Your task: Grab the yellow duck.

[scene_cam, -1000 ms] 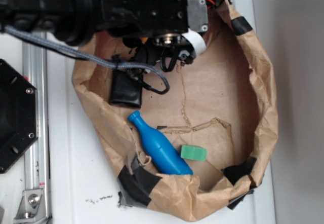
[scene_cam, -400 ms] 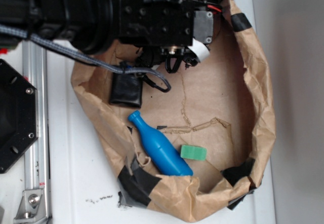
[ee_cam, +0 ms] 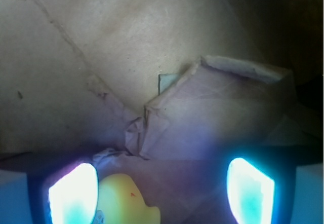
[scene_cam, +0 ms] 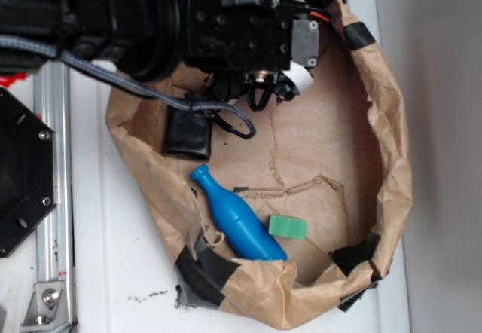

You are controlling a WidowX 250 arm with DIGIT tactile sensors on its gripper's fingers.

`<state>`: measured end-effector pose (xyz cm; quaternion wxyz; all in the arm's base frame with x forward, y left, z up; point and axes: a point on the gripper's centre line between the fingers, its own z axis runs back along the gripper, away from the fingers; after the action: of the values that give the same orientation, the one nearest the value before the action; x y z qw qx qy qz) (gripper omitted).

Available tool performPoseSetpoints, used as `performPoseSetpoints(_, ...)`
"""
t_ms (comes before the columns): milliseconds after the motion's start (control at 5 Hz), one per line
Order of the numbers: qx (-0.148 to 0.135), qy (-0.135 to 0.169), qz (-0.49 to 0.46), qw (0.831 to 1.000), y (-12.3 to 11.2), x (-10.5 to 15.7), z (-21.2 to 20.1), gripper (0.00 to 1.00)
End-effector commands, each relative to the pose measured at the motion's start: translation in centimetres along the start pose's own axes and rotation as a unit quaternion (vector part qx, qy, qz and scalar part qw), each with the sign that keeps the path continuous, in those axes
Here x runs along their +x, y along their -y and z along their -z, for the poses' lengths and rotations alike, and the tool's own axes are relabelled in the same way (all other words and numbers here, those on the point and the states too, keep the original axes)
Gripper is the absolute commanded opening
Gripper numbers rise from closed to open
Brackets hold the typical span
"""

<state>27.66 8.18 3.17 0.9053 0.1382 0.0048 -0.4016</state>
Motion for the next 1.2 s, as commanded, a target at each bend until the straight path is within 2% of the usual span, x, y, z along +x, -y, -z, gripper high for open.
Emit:
performPoseSetpoints(0, 0.003, 0.028, -0.005, 1.0, -0.1, -0.6, -1.9, 1.0)
performPoseSetpoints(200, -0.009, 0.066, -0.03, 0.997, 0.1, -0.2, -4.2, 1.0)
performPoseSetpoints(400, -0.004, 0.066, -0.117, 0.991, 0.2, -0.4, -5.1, 1.0)
performPoseSetpoints(600, -0.018, 0.058, -0.217, 0.974, 0.3, -0.8, -4.8, 1.0)
performPoseSetpoints(800, -0.019, 0.051, -0.237, 0.97, 0.4, -1.0, -4.2, 1.0)
performPoseSetpoints(1000, -0.037, 0.064, -0.262, 0.962, 0.6, -0.9, -4.0, 1.0)
